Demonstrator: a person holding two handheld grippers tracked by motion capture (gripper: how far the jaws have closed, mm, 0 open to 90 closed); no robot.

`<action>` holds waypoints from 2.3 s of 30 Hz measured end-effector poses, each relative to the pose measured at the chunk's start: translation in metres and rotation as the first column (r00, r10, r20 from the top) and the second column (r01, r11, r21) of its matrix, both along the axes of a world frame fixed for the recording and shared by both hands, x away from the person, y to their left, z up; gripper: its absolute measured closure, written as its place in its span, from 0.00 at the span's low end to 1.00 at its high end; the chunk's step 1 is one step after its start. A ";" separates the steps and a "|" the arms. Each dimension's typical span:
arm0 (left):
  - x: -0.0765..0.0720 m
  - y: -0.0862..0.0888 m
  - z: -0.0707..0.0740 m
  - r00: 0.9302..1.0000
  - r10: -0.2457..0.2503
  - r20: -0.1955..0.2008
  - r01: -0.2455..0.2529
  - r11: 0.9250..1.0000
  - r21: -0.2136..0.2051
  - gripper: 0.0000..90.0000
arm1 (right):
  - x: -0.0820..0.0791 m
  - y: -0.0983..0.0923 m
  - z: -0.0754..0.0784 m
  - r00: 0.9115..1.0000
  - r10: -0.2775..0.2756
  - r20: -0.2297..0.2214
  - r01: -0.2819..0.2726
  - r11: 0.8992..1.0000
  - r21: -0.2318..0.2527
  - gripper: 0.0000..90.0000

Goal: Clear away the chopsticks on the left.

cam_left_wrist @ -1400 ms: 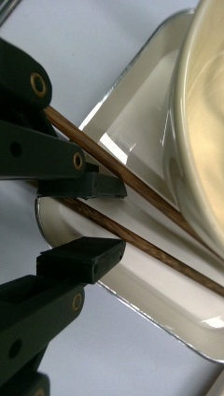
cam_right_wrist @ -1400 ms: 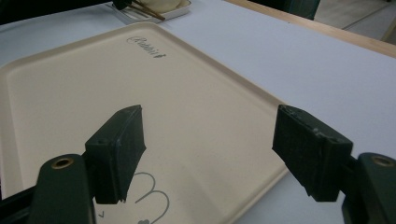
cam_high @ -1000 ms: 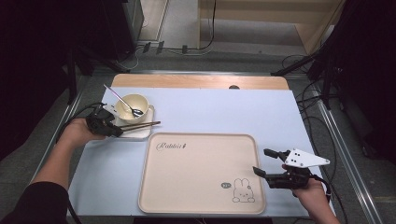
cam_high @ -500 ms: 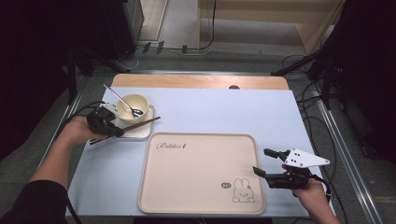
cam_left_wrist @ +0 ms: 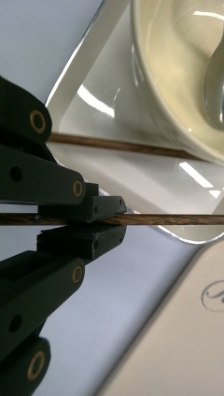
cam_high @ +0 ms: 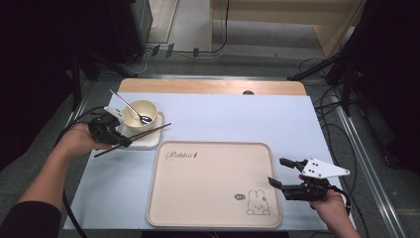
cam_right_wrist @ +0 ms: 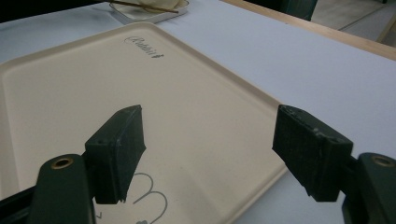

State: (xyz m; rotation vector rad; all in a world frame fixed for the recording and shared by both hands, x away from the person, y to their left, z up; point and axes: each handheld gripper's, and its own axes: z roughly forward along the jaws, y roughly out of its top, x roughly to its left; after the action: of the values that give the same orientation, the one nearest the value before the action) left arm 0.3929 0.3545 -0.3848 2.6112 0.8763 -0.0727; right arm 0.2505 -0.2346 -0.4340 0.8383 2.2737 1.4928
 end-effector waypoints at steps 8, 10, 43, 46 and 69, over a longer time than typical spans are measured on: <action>-0.009 -0.010 0.008 0.994 0.093 -0.050 -0.093 0.996 -0.011 0.96 | 0.001 0.001 0.001 1.000 0.002 0.004 -0.002 1.000 -0.002 0.28; -0.012 -0.015 0.011 0.990 0.125 -0.071 -0.127 0.992 -0.017 0.96 | 0.002 0.002 0.001 1.000 0.004 0.006 -0.004 1.000 -0.002 0.28; -0.046 -0.078 0.011 0.914 0.369 -0.169 -0.384 0.921 -0.068 0.96 | 0.013 0.012 0.002 0.999 0.043 0.018 -0.043 0.999 0.002 0.28; -0.048 -0.080 0.010 0.911 0.376 -0.168 -0.392 0.917 -0.074 0.96 | 0.013 0.012 0.002 0.999 0.038 0.018 -0.038 0.999 0.006 0.28; -0.079 -0.111 -0.020 0.893 0.410 -0.184 -0.432 0.896 -0.099 0.96 | 0.012 0.012 0.002 0.999 0.039 0.026 -0.039 0.999 0.005 0.28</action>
State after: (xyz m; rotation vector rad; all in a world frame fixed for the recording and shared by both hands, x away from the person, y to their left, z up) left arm 0.3134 0.2430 -0.4048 2.2534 1.4249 -0.2171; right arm 0.2626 -0.2223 -0.4325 0.7762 2.2806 1.5190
